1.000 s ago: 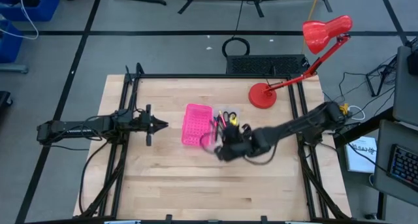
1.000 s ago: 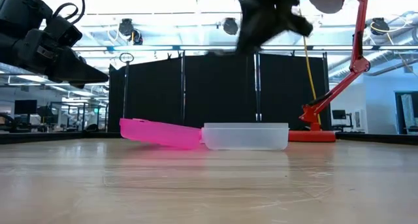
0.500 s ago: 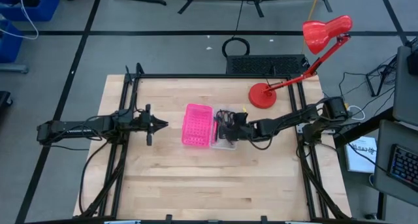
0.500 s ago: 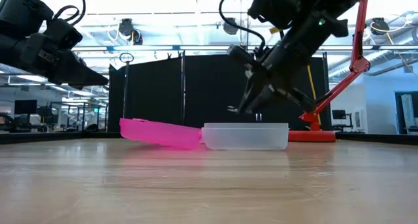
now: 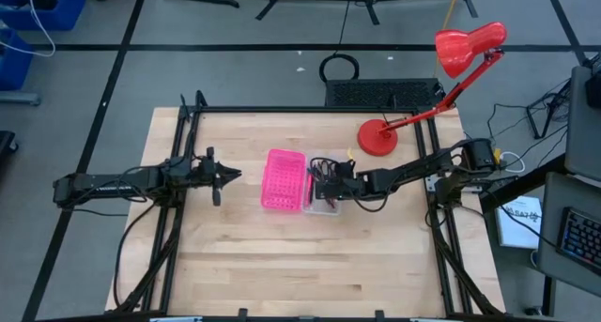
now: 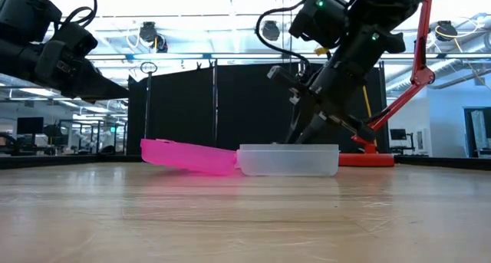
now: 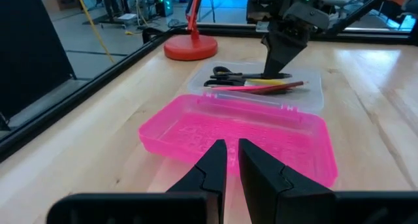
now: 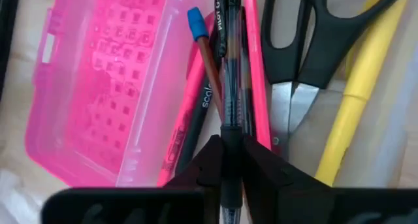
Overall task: Pick & place school supplies into a supply box
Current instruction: Put the black pen into the supply box, then return To Home Position
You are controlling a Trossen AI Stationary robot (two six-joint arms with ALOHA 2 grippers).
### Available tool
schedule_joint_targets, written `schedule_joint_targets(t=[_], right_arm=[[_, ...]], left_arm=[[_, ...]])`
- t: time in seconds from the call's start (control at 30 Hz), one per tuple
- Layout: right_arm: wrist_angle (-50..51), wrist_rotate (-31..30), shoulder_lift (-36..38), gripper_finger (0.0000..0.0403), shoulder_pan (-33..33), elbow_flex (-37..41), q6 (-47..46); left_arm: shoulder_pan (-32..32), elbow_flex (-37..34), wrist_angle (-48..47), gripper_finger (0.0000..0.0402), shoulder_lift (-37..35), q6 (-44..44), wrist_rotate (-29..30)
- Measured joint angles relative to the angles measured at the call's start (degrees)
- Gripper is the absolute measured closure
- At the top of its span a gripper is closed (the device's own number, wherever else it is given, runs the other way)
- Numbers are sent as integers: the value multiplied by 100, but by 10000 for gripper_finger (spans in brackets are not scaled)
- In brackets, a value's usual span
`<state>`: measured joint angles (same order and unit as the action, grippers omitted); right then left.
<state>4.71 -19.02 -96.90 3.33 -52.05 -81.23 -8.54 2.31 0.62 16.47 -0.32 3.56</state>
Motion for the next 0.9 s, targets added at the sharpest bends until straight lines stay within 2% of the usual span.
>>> schedule_joint_targets(t=[0.2, 0.43, 0.63, 0.9], right_arm=[[15, 142, 0, 311, -4, 0, 136], [-5, 143, 39, 286, -10, 0, 693], [88, 131, 620, 286, -26, 0, 1945], [159, 61, 2125, 296, 159, 0, 4328]], left_arm=[[0, 0, 0, 353, 0, 0, -13], [2, 0, 0, 353, 0, 19, -49], [2, 0, 172, 353, -4, 338, -169], [0, 0, 429, 353, -4, 334, -250]])
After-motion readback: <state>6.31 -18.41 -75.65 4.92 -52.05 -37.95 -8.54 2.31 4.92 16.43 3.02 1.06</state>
